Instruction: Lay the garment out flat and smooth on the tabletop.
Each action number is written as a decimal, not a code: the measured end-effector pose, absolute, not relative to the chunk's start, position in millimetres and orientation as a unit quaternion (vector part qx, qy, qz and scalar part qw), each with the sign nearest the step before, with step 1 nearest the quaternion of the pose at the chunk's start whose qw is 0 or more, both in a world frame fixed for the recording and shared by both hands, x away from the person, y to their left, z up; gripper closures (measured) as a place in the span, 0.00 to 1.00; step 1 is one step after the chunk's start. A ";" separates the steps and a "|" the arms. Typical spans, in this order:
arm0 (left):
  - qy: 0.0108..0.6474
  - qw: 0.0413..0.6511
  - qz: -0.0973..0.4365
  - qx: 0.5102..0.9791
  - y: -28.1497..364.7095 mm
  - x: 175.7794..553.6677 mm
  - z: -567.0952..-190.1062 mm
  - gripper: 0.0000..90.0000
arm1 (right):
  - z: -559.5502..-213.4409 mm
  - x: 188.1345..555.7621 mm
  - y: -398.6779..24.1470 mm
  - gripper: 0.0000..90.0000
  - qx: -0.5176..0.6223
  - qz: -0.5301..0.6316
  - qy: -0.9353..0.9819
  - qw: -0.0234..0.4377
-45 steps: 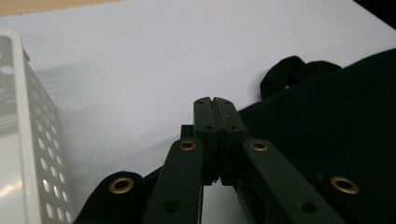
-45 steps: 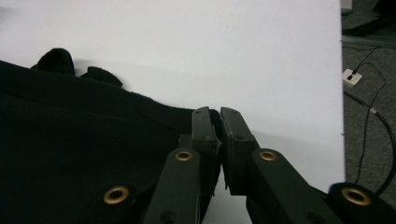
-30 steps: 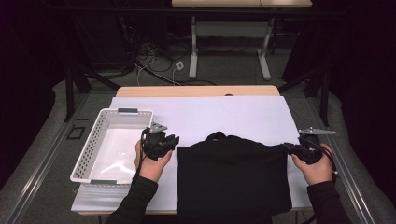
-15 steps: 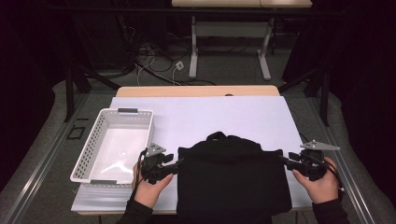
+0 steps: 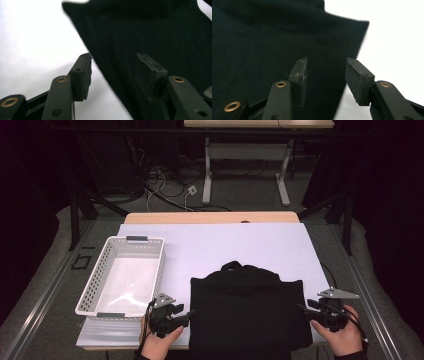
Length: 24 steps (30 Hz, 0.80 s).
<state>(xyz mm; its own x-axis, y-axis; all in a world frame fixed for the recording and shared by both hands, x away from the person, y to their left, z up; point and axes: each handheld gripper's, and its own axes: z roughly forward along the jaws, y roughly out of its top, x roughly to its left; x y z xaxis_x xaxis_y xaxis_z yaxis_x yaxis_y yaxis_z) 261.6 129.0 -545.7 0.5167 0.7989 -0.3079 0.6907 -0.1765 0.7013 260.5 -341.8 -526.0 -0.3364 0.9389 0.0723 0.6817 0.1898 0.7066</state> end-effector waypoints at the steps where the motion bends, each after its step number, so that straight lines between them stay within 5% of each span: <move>1: 0.486 0.414 0.067 0.767 128.7 259.4 -546.9 0.54 | -527.9 258.6 -344.3 0.59 0.545 0.330 0.746 0.192; 13: 0.457 0.369 0.081 0.805 109.6 237.4 -557.1 0.66 | -542.9 241.5 -359.5 0.66 0.573 0.311 0.742 0.156; 24: 0.469 0.357 0.070 0.805 106.0 236.3 -555.8 0.97 | -544.3 241.0 -352.5 0.95 0.567 0.301 0.758 0.118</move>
<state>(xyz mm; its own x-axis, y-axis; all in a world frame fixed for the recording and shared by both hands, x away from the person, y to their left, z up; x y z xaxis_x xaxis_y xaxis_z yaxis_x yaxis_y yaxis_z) 236.3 106.0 -555.8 0.5510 0.8047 -0.2209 0.7043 -0.3065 0.6403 241.0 -352.5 -544.3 -0.3297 0.9300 0.1625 0.7882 0.1764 0.5896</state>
